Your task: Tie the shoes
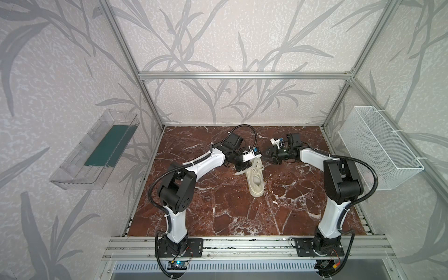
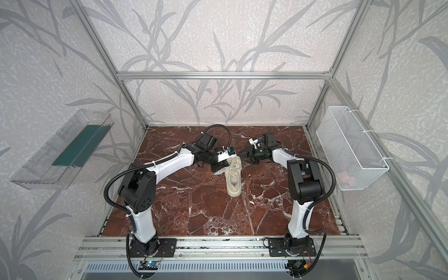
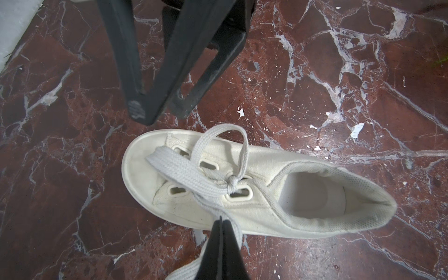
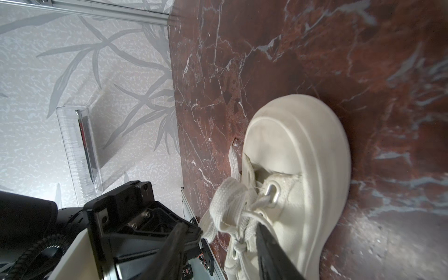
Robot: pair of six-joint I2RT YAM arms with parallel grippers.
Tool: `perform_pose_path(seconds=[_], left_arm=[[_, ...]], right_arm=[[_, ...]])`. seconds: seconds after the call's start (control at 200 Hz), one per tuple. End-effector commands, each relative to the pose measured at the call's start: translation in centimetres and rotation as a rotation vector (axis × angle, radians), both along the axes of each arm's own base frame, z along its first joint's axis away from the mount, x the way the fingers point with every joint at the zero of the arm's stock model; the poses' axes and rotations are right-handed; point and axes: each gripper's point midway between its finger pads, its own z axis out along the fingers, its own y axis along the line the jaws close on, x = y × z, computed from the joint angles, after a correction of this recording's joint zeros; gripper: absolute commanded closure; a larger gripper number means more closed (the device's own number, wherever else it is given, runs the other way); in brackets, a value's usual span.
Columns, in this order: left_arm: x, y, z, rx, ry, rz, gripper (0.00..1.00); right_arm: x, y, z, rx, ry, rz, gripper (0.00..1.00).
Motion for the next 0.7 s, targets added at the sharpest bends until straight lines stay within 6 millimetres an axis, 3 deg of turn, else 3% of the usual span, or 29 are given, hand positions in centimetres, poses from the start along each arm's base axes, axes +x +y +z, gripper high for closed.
perform_pose_path(seconds=[0.0, 0.21, 0.45, 0.695], left_arm=[[-0.3, -0.4, 0.1, 0.005, 0.004, -0.042, 1.0], [-0.3, -0.5, 0.2, 0.009, 0.004, -0.047, 1.0], [-0.4, -0.4, -0.1, 0.016, 0.01, -0.046, 1.0], [-0.1, -0.7, 0.1, -0.002, 0.01, -0.038, 1.0]], right_arm=[[-0.5, -0.9, 1.2, 0.005, -0.033, -0.02, 0.52], [-2.8, -2.0, -0.7, 0.002, -0.001, -0.036, 0.62], [-4.3, -2.1, -2.9, 0.02, 0.04, -0.048, 0.88], [-4.6, -1.1, -4.4, 0.064, 0.072, -0.028, 0.93]])
